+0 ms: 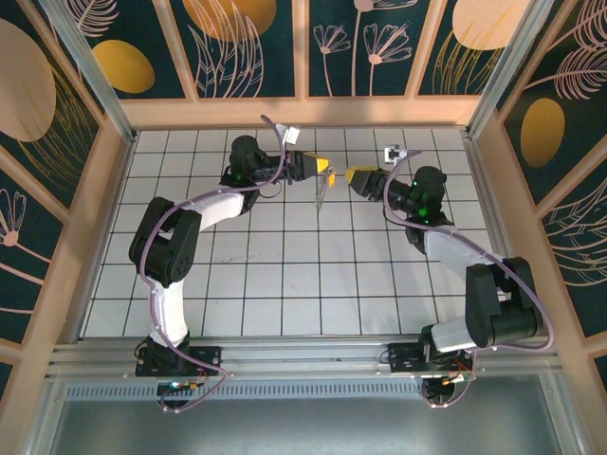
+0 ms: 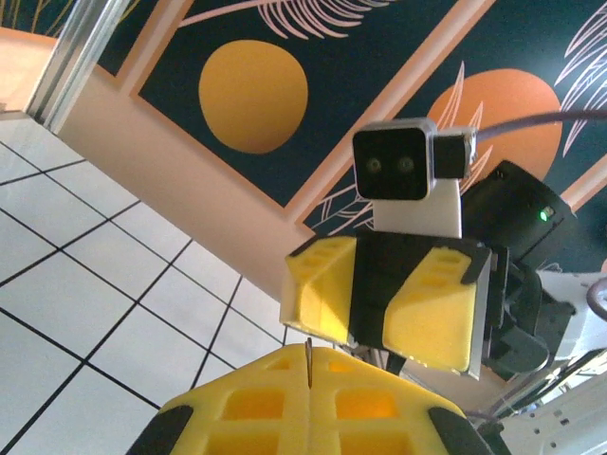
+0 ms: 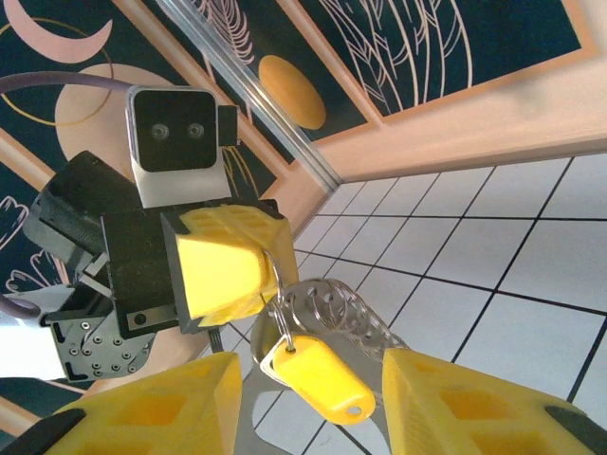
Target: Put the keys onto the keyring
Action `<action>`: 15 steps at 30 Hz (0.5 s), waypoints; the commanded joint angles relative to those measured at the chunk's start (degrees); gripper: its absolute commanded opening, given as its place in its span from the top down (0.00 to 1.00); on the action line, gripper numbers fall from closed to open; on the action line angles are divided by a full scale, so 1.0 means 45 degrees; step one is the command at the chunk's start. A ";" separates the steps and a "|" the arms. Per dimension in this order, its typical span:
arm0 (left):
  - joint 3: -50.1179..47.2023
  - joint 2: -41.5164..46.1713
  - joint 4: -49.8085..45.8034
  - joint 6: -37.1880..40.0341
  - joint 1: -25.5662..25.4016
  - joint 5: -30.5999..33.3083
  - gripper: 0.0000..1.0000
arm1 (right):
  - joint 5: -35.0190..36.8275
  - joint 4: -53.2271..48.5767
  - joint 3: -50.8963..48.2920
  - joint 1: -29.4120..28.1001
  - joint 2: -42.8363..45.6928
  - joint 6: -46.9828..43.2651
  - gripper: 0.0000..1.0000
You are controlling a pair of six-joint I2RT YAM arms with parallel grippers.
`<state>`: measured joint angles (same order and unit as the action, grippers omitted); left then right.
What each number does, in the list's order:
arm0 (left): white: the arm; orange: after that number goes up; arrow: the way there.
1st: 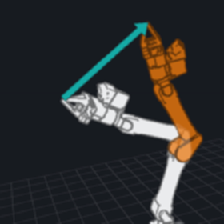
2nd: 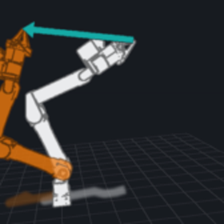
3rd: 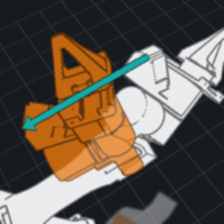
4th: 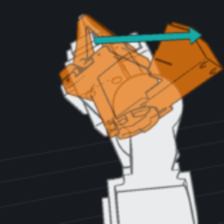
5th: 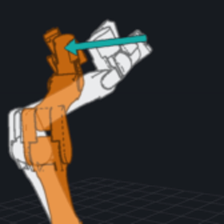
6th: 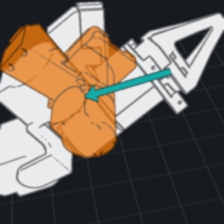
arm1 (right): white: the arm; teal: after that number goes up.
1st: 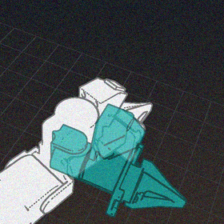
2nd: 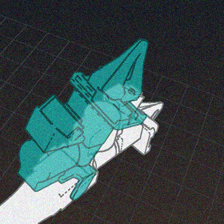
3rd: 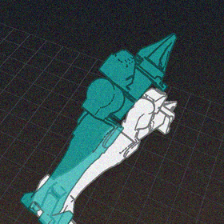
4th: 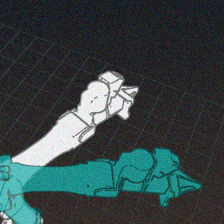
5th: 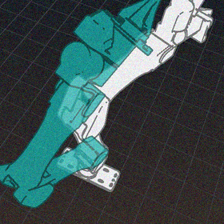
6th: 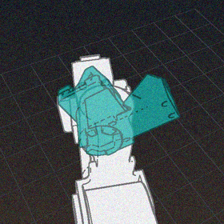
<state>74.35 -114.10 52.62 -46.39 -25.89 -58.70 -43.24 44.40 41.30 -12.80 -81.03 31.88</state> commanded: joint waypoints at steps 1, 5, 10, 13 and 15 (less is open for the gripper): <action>-0.0259 0.0580 0.1412 -0.0757 0.0011 0.0343 1.00 | 0.0768 0.0992 -0.0079 -0.0326 0.0305 -0.0281 0.56; -0.0445 0.0631 0.1679 -0.0917 -0.0008 0.0378 1.00 | 0.0782 0.0823 0.0277 -0.0732 0.0002 -0.0524 0.57; -0.0525 0.0729 0.1699 -0.0921 -0.0028 0.0368 1.00 | 0.0874 0.0456 0.0838 -0.1126 -0.0452 -0.0809 0.57; -0.0550 0.0778 0.1705 -0.0905 -0.0028 0.0348 1.00 | 0.0918 0.0320 0.1088 -0.1252 -0.0695 -0.0917 0.57; -0.0564 0.0796 0.1703 -0.0907 -0.0048 0.0348 1.00 | 0.0937 0.0243 0.1241 -0.1284 -0.0851 -0.0968 0.58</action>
<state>71.88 -113.21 56.84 -49.84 -25.89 -57.56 -39.86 44.97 44.49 -18.13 -83.92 29.19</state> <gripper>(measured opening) 0.044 0.423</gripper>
